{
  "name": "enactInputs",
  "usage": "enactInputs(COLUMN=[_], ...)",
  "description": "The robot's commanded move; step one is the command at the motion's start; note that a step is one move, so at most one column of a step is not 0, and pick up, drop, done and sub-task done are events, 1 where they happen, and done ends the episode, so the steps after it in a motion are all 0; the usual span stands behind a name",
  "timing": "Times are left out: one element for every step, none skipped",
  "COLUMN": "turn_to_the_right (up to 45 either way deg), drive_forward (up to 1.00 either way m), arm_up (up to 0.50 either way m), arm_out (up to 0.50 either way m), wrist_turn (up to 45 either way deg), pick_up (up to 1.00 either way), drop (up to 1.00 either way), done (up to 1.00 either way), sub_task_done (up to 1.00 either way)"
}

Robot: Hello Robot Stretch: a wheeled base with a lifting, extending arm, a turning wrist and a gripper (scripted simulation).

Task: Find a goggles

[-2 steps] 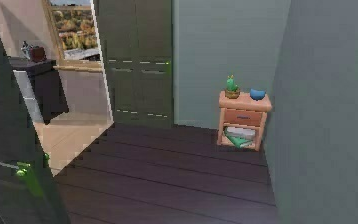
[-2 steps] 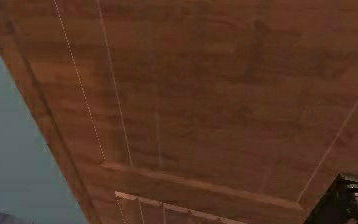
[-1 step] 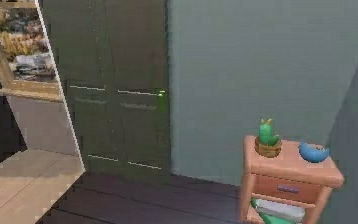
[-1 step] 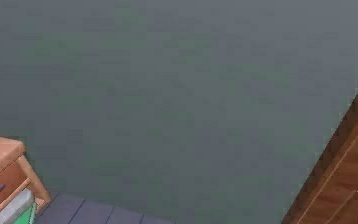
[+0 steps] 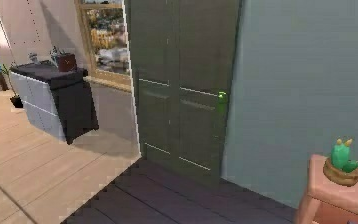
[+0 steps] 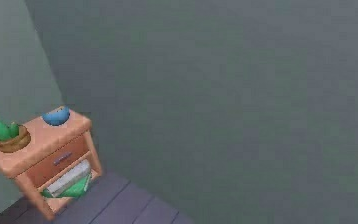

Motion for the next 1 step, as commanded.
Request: enactInputs(turn_to_the_right=[0.0], drive_forward=[0.05], arm_up=[0.00], arm_out=[0.00], wrist_turn=[0.0], pick_up=[0.00], drop=[0.00], done=[0.00], sub_task_done=[0.00])
